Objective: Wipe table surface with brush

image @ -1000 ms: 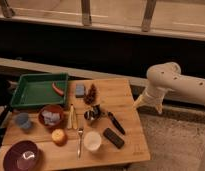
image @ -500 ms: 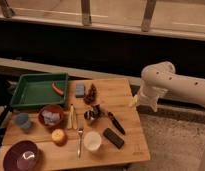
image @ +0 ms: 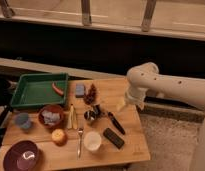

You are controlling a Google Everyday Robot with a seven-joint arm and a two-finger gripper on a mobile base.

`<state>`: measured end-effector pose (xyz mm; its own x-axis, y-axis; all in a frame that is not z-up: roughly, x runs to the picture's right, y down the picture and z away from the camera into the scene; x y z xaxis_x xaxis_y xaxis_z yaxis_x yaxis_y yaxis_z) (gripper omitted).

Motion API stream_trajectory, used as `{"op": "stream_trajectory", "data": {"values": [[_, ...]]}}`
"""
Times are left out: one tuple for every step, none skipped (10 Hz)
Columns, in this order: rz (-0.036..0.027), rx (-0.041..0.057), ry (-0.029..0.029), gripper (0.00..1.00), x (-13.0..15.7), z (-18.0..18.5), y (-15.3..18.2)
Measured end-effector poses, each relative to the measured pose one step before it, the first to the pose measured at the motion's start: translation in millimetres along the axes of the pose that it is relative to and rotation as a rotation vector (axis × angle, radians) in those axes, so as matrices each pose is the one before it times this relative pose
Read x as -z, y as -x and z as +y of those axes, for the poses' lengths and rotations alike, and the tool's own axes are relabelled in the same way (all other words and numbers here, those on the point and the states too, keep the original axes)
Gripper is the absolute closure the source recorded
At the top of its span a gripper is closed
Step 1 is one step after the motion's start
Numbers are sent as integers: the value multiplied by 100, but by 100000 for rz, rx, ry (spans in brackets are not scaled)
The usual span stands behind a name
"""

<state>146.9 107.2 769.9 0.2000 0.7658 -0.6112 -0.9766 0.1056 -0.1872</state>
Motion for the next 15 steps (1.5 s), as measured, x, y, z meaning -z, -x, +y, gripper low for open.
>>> {"op": "stream_trajectory", "data": {"values": [[69,4833,1517,20,-103,1720,477],[-560,4057,1998,20,109,2014,585],[-1038,1075,878,20,147,788,381],[188,-674,-300,20,-24,-418,-201],[336,-29,-106,20,11,-41,-98],[-24,206,54,20,-11,119,55],[-83,169,91,20,-59,99,40],[200,371,-162,20,-205,60,-185],[-384,1847,95,20,-594,604,69],[-830,3057,454,20,-1218,1360,484],[-208,2254,673,20,-963,1105,617],[244,2969,949,20,-1466,1351,801],[472,3020,905,20,-1252,1236,694],[260,3046,52,20,-847,478,409],[-50,1062,105,20,-226,254,158]]}}
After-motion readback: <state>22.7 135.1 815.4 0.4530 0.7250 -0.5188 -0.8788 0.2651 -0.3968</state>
